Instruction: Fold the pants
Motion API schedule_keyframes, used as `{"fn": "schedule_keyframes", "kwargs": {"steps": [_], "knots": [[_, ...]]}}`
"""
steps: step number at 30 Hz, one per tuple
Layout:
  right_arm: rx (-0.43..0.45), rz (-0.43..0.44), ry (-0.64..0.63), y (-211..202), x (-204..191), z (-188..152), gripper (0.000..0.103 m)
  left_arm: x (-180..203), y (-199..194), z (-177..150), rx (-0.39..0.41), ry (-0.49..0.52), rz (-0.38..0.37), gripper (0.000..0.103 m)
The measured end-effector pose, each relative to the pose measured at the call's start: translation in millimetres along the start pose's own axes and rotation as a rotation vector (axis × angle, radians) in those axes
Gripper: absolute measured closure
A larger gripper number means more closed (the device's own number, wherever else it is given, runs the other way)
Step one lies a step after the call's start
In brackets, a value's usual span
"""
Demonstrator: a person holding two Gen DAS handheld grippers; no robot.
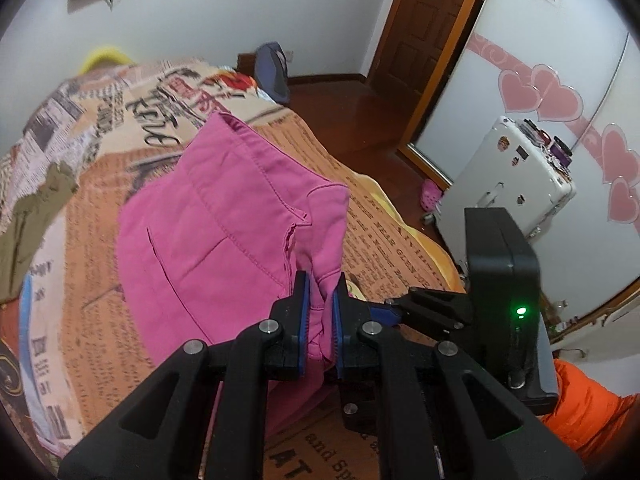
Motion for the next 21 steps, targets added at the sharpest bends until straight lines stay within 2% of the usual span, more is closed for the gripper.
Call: {"fn": "schedule_keyframes", "kwargs": {"steps": [13,16,19,21], "knots": [[0.015,-0.036,0.02,-11,20,1,0.052,7,16,-10,-0.086,0.043,0.036,0.093],[0.014,-0.044,0.031,-13,25,-3,0.052,9,15,-12,-0.099,0.057,0.059,0.09],[0.01,-0.061,0.035,-14,30,-6,0.052,13,12,-13,-0.101,0.046,0.032,0.079],[0.005,-0.068,0.037,-15,33,-8,0.052,17,9,-12,-0.092,0.041,0.009,0.079]]}}
Point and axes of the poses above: each gripper's, at about its wrist camera, not at the fingertips, and y roughly the way its jaws point, x to its right, z to its top, the point moved 8 cm from there along y, roughly the way its jaws point, and after that the axes turned 14 degrees about -z, right-handed, at the moved point
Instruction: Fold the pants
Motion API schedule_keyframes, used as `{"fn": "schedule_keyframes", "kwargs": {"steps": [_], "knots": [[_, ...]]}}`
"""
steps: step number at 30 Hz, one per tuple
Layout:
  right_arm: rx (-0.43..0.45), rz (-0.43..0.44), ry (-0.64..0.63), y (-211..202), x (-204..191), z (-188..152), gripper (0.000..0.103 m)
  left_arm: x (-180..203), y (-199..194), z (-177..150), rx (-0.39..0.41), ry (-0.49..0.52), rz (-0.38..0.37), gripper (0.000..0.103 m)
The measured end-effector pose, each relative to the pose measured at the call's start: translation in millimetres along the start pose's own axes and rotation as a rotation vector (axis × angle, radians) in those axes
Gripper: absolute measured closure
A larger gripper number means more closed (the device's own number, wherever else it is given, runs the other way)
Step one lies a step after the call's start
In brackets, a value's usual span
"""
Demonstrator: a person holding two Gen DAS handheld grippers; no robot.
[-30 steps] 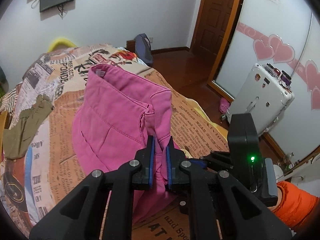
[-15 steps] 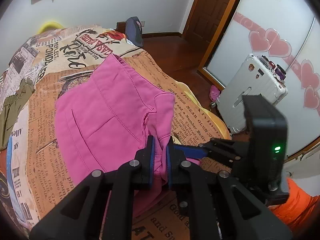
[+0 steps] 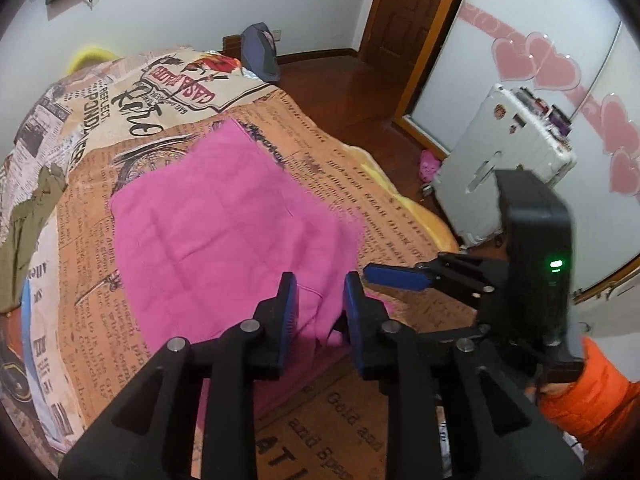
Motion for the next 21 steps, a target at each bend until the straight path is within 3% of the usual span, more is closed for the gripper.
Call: {"fn": "schedule_keyframes", "kwargs": {"steps": [6,15,19,21], "knots": [[0.0,-0.014,0.003,-6,7,-3,0.052,-4,-14,8,0.034,-0.003,0.029,0.078],[0.064,-0.041,0.007,-24,16,12,0.051,-84,-53,26,0.07,-0.112,0.159,0.077],[0.087,-0.038,0.032,-28,19,20,0.051,-121,-64,36,0.085,-0.134,0.202,0.055],[0.092,-0.036,0.04,-28,19,23,0.051,-136,-64,41,0.085,-0.131,0.236,0.053]]}}
Point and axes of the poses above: each gripper's, at about its wrist camera, not at the fingertips, and y roughly the way its jaws point, x to its right, z to its top, the point moved 8 cm from there along y, roughly the way its jaws point, and after that the axes turned 14 degrees about -z, right-handed, at the moved point
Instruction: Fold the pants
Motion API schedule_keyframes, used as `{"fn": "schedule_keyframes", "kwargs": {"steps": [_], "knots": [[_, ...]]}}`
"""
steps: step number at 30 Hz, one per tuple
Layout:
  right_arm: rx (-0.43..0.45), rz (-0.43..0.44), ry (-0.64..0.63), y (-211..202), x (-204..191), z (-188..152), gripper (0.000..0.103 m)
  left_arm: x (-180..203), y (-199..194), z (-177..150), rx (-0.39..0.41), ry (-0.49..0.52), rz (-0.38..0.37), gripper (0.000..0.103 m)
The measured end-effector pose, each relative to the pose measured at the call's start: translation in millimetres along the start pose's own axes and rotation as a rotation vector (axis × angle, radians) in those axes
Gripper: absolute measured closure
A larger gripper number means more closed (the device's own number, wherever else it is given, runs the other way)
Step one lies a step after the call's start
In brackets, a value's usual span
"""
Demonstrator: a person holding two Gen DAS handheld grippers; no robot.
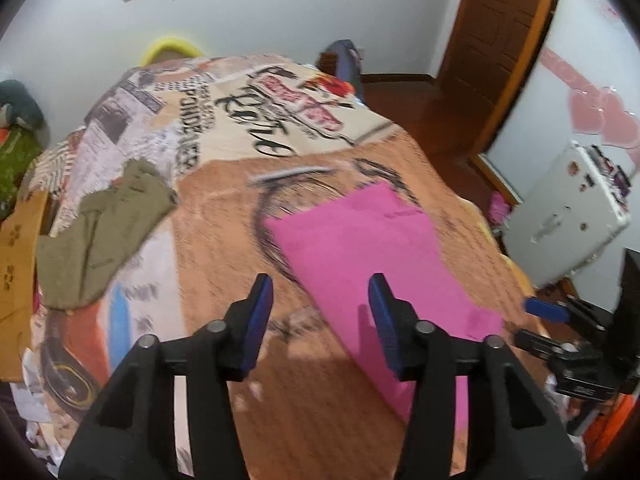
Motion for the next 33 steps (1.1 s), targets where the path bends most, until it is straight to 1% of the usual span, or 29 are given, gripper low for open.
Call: {"fn": "schedule_keyframes", "kwargs": {"steps": [2,7,9,12,14,19,21,22,23,25,27,28,30,33], "knots": [[-0.001,0.002,0.003,3,-1,0,0.051,-11,8,4,-0.014,0.0,0.024,0.053],[-0.038,0.004,-0.001,22,-6,-3,0.051,-31,39,11,-0.064,-0.029,0.003,0.053],[-0.053,0.004,-0.005,30,-7,-6,0.051,-38,56,11,-0.095,-0.047,-0.021,0.053],[-0.063,0.002,-0.008,38,-7,-7,0.051,-43,81,7,-0.157,-0.095,-0.085,0.053],[-0.066,0.004,-0.007,40,-6,-7,0.051,-48,91,7,-0.165,-0.124,-0.113,0.053],[-0.078,0.005,-0.019,49,-5,-10,0.051,-61,111,13,-0.169,-0.179,-0.135,0.053],[-0.081,0.01,0.002,51,-4,-12,0.049,-62,117,16,-0.164,-0.179,-0.145,0.053],[-0.081,0.009,0.011,52,-2,-13,0.046,-60,119,17,-0.161,-0.158,-0.139,0.056],[-0.082,0.012,0.02,52,-1,-13,0.045,-59,121,18,-0.16,-0.144,-0.135,0.066],[-0.087,0.019,0.032,52,0,-13,0.045,-56,127,17,-0.17,-0.125,-0.124,0.074],[-0.084,0.011,0.025,51,0,-12,0.045,-56,127,18,-0.16,-0.106,-0.114,0.084],[-0.083,0.007,0.021,50,-1,-12,0.045,-55,126,18,-0.157,-0.089,-0.101,0.094],[-0.081,-0.005,0.015,48,-1,-10,0.045,-54,122,19,-0.149,-0.066,-0.096,0.095],[-0.076,-0.024,0.01,46,0,-7,0.045,-56,109,18,-0.13,-0.063,-0.082,0.096]]}}
Point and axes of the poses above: each gripper's, at about its wrist camera, not at the fingertips, and y roughly the way its jaws point, x to its right, z to its top, the point moved 8 cm from there along y, roughly the way its jaws point, and after that the axes turned 14 degrees about -z, right-handed, at the moved point
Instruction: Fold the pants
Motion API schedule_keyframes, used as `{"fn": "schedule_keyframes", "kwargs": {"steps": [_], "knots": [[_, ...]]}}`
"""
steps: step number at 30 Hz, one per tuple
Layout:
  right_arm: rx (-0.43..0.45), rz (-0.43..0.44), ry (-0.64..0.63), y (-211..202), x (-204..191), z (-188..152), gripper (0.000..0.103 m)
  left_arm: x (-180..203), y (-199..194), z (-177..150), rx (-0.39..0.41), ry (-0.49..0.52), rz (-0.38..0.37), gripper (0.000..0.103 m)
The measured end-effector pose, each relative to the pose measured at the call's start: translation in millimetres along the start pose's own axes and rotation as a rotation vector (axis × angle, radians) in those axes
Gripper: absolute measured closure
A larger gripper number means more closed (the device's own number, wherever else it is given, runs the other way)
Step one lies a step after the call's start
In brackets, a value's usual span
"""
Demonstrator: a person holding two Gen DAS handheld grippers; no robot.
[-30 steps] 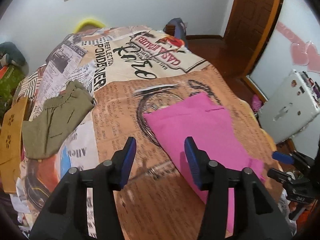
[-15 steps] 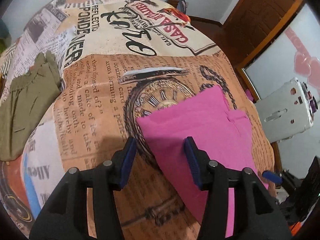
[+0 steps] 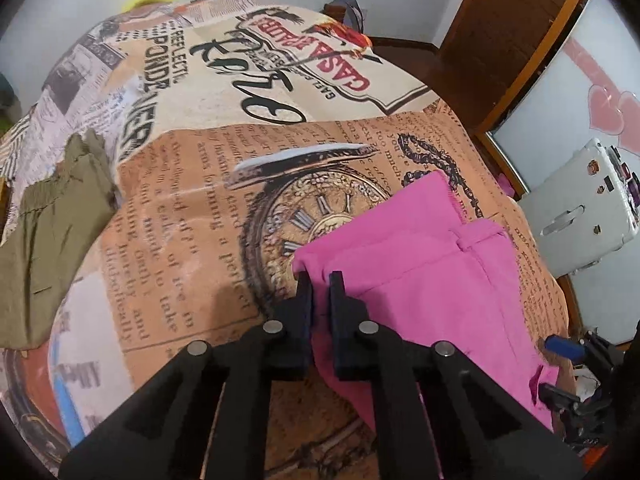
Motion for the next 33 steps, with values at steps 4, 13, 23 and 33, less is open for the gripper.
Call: {"fn": "schedule_keyframes", "kwargs": {"steps": [4,13,23,33], "knots": [[0.022,0.01,0.011,-11,1,7,0.045,-1,-33,-10,0.058,0.008,0.027,0.097],[0.093,0.008,-0.073,-36,-27,21,0.045,-16,-108,-75,0.115,-0.071,0.057,0.098],[0.143,0.02,-0.184,-43,-77,35,0.045,-49,-174,-144,0.195,-0.18,0.109,0.103],[0.107,-0.012,-0.167,-27,-73,31,0.045,-31,-155,-130,0.147,-0.084,0.072,0.067]]}}
Point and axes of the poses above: each gripper's, at about its wrist camera, not at the fingertips, and y roughly the way its jaws point, x to its right, z to its top, the point moved 8 cm from there along y, roughly the way its jaws point, and after that the axes turned 14 degrees about -z, right-handed, at the moved point
